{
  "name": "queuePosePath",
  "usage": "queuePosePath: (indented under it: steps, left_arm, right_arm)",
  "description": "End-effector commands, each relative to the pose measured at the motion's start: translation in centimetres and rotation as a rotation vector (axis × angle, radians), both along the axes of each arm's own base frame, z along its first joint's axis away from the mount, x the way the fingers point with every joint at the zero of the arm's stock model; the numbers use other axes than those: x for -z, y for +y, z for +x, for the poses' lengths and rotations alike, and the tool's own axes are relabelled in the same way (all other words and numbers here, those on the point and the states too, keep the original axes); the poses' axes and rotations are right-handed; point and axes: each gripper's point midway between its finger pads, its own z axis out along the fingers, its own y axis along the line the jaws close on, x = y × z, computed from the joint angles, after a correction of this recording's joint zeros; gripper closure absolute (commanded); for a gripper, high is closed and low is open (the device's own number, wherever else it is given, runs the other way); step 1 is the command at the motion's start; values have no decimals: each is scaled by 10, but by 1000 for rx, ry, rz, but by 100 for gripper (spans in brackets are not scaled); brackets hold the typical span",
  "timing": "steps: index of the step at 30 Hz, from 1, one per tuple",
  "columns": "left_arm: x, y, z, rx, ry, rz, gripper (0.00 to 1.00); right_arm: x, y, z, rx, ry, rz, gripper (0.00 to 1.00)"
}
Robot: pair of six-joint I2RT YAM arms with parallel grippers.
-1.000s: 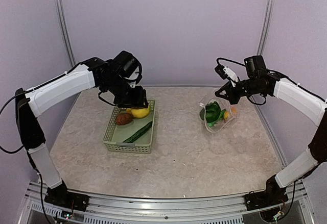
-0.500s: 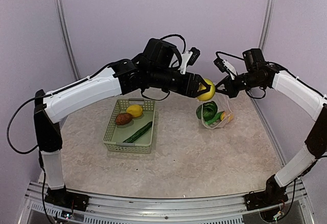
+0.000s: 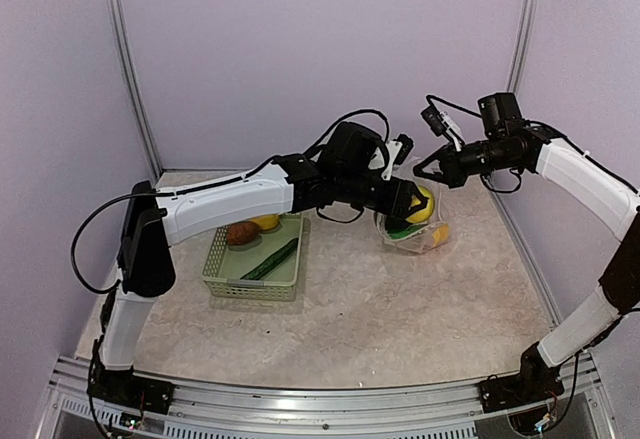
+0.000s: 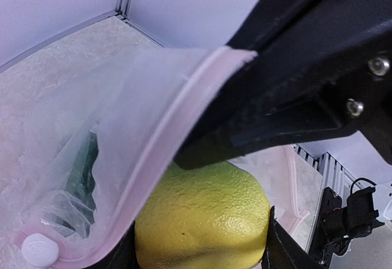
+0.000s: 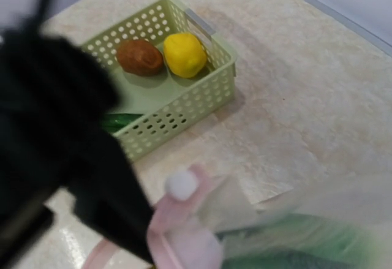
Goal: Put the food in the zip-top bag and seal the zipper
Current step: Place the fake fruit in the zipper food storage bag.
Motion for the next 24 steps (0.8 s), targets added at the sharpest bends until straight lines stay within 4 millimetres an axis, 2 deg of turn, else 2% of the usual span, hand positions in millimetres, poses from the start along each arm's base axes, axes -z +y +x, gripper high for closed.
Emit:
queuePosePath:
  steps: [1,7,11,15,19,20,22,23,24]
  left_arm:
    - [13,-3,29,-61,-27,-8,71]
    - [34,-11,44,-107,-93,39,66]
    - [29,-19,47,-128,-155,41,44]
    - [30,-14,54,-205,-189,72,24]
    - [17,0,49,-234,-232,90,13]
    - [3,5,47,-237,-253,77,11]
    - [-12,14,40,-238,-283,67,8]
    - [-30,19,34,-238,-303,46,7]
    - [-35,23,30,-237,-313,45,7]
  right_arm:
    - [-23,8,-8,-35,-24,67,100]
    - [-24,14,0,-52,2,95,100]
    - [-29,19,1,-68,20,119,100]
    - [-32,18,4,-60,15,114,100]
    - [-33,10,8,-29,-4,95,100]
    - [-32,8,10,-22,-7,91,100]
    - [-33,2,13,-6,-15,87,100]
    - [-33,0,14,2,-19,83,100]
    - [-33,-3,16,10,-24,80,100]
